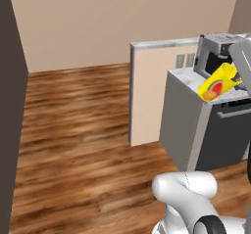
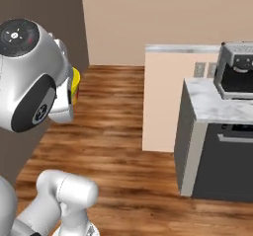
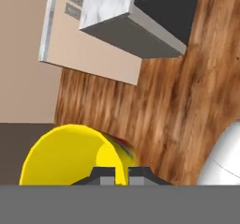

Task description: There is a tray on the dining counter. Grab the cup, mug, and pitcher and place them on the tray. The pitcher may be placed next to the tray if it cannot fit the tray.

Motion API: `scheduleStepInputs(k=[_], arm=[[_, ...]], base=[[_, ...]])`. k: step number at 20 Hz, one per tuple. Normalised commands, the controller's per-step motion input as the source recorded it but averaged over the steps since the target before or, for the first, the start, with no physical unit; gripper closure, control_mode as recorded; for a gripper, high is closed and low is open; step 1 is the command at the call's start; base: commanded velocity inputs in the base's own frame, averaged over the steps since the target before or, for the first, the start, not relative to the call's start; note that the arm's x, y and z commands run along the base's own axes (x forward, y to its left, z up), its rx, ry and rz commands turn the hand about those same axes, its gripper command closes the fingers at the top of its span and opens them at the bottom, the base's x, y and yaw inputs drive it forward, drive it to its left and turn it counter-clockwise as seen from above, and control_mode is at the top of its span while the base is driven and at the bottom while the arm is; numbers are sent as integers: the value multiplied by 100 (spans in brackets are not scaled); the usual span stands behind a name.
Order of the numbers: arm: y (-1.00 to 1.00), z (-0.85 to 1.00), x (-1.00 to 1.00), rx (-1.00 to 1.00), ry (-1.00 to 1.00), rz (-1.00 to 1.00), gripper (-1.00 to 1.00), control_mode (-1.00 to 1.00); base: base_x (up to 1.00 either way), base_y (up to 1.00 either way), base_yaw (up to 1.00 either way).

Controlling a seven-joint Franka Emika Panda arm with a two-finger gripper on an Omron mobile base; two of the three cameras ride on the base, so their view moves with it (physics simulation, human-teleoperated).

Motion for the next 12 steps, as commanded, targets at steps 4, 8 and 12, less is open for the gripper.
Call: scheduleStepInputs(k=[4, 8, 12], arm=[[0, 0, 0, 0, 0, 0, 100, 100], [0, 0, 0, 0, 0, 0, 100, 100], [0, 0, 0, 0, 0, 0, 100, 100]], base=[[71, 100, 0], [73, 100, 0], [81, 100, 0]])
